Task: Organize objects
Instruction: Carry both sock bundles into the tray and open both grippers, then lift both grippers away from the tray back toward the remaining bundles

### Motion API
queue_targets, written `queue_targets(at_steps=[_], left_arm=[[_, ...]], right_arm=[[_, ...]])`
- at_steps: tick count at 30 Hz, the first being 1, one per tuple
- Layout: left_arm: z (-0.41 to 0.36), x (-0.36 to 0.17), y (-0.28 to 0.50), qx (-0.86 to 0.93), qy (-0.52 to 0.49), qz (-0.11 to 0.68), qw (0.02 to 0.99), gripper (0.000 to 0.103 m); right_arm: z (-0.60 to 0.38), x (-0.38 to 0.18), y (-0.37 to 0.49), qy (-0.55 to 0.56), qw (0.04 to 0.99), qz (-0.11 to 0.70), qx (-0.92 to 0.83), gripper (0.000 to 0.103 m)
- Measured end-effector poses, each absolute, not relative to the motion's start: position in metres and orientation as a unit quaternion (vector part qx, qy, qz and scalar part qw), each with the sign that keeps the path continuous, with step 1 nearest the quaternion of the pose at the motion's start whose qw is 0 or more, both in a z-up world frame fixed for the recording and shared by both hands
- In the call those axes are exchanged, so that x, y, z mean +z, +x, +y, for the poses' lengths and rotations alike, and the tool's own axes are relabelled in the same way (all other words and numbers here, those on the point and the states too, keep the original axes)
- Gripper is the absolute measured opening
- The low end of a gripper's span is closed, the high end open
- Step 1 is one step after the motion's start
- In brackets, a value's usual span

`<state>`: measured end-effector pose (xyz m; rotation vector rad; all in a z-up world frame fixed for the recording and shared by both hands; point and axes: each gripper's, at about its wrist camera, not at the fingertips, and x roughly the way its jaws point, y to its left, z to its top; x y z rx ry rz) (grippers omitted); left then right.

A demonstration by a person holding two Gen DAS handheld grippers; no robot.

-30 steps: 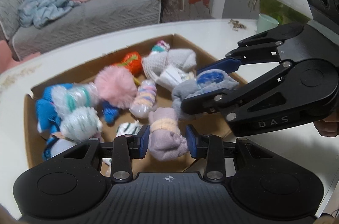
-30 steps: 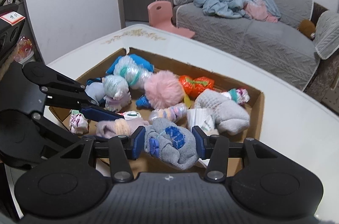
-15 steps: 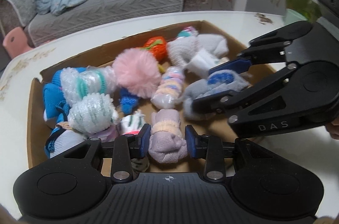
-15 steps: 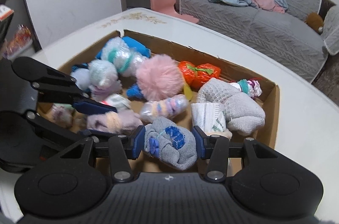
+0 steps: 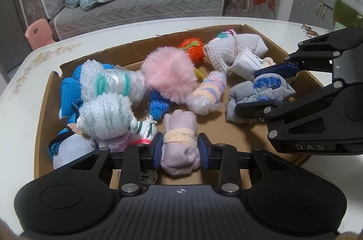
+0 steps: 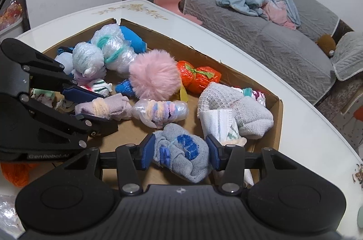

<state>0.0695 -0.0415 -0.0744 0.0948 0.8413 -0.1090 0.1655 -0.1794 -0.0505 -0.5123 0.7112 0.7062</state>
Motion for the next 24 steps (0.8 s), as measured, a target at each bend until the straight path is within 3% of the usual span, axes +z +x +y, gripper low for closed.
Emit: queue_targets(at_steps=[14, 18, 24], left_arm=[[-0.045, -0.074, 0.067, -0.051, 0.038, 0.413, 0.908, 0.053], [-0.050, -0.073, 0.062, -0.064, 0.039, 0.416, 0.906, 0.070], [-0.057, -0.067, 0.057, -0.064, 0.048, 0.408, 0.910, 0.076]], right_arm=[[-0.184, -0.044, 0.162, -0.201, 0.867, 0.335, 0.310, 0.052], [-0.188, -0.036, 0.157, -0.196, 0.871, 0.328, 0.310, 0.066], [-0.186, -0.030, 0.150, -0.203, 0.871, 0.322, 0.312, 0.067]])
